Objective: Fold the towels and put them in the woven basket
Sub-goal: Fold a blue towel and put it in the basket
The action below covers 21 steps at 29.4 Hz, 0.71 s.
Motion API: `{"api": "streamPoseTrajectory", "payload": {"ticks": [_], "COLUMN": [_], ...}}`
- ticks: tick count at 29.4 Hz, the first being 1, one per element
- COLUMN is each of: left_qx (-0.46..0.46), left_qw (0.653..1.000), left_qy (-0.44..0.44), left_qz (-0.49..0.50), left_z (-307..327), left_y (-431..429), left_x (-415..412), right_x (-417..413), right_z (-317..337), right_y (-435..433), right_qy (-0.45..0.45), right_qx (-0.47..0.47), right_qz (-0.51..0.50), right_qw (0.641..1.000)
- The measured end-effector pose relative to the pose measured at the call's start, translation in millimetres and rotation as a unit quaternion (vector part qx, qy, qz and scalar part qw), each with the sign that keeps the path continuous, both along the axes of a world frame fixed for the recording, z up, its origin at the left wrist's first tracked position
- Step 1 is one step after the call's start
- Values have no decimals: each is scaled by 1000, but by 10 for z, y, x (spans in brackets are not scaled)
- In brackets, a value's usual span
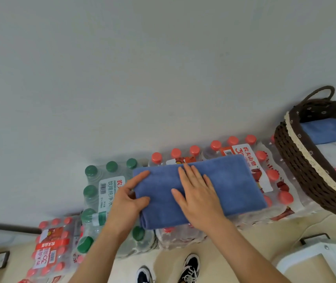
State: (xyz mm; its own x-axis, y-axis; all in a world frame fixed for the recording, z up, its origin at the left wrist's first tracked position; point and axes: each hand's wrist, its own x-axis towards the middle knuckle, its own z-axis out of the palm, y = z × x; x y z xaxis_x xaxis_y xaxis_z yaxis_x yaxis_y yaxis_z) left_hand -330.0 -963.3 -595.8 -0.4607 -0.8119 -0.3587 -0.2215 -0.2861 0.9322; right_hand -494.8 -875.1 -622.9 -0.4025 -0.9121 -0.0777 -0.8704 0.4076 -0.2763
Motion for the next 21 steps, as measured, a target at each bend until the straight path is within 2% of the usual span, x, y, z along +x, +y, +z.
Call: {"api": "streamPoseTrajectory", "payload": {"ticks": [4, 10, 16, 21], "left_qx": [61, 111, 68, 23], "left_qw": [995, 989, 992, 996], "left_qy": [51, 84, 100, 90], "left_qz": [68, 57, 36, 3], "left_z": [5, -14, 159, 452], "left_y": [-339, -551, -605, -599], "left_x": [448, 811, 753, 638], "right_x": [373, 668, 668, 791], "right_z": [-69, -142, -123, -64], "right_y": [-140, -290, -338, -418], "right_qy": [34, 54, 16, -79], "right_qx": [12, 32, 56, 24], "right_qz": [7, 5, 34, 56], "right_qw": [999, 998, 998, 995]}}
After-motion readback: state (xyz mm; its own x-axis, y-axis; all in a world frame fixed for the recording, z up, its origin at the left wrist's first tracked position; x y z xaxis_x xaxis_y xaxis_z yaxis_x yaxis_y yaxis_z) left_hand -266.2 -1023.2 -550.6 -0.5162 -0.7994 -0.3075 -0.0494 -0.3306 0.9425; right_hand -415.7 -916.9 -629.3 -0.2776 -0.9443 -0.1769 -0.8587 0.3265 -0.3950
